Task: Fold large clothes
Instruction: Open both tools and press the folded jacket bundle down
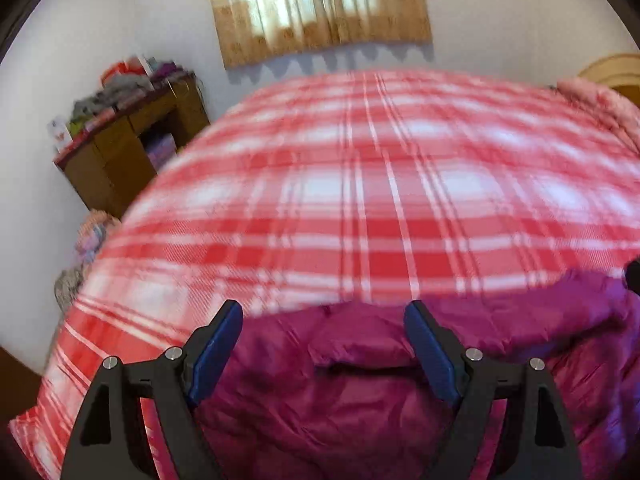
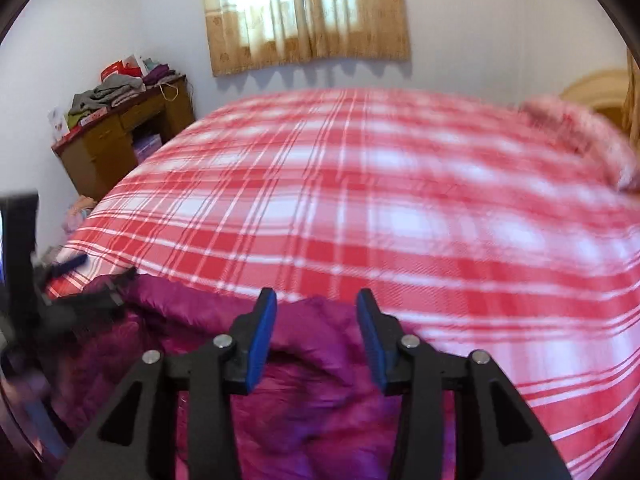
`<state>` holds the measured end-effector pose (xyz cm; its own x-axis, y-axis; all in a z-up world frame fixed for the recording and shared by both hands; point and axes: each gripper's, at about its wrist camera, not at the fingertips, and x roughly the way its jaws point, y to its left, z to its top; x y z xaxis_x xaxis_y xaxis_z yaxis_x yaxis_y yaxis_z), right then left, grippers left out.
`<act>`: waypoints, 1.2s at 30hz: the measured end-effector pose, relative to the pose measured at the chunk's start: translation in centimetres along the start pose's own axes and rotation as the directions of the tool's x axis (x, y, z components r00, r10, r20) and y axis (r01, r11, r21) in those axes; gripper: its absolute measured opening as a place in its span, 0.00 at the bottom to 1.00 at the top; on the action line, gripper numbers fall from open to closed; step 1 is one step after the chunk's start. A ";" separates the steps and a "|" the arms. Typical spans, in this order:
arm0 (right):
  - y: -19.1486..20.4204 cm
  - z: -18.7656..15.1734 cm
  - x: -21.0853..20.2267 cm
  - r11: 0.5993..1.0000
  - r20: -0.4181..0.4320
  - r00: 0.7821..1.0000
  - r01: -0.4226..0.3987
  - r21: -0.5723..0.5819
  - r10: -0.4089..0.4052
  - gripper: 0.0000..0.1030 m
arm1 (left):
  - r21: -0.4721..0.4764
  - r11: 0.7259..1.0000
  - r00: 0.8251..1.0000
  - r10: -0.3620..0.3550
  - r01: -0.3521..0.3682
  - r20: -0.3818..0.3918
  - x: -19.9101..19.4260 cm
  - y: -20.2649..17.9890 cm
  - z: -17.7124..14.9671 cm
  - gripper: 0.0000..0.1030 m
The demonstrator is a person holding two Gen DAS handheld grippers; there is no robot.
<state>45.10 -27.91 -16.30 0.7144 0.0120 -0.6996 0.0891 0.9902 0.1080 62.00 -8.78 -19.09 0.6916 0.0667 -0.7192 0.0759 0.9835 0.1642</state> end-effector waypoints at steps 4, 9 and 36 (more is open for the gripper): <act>1.3 -2.5 3.8 0.999 -0.070 0.997 -0.023 -0.036 0.021 0.43 | -0.016 1.000 0.999 -0.011 0.010 -0.042 2.1 0.1 -2.1 0.81; 0.7 -3.8 4.5 0.999 -0.069 0.997 -0.022 -0.039 0.020 0.42 | -0.013 1.000 0.999 -0.007 0.007 -0.032 2.6 -0.3 -2.6 0.82; 1.4 -4.5 5.4 0.997 -0.082 0.996 0.028 -0.076 -0.034 0.42 | -0.027 1.000 0.999 -0.010 0.008 -0.039 3.1 -0.2 -2.7 0.86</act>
<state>45.95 -25.85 -23.09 0.6516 -0.0107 -0.7585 0.0562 0.9978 0.0341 62.14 -8.34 -23.18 0.6625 0.0638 -0.7464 0.0626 0.9882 0.1401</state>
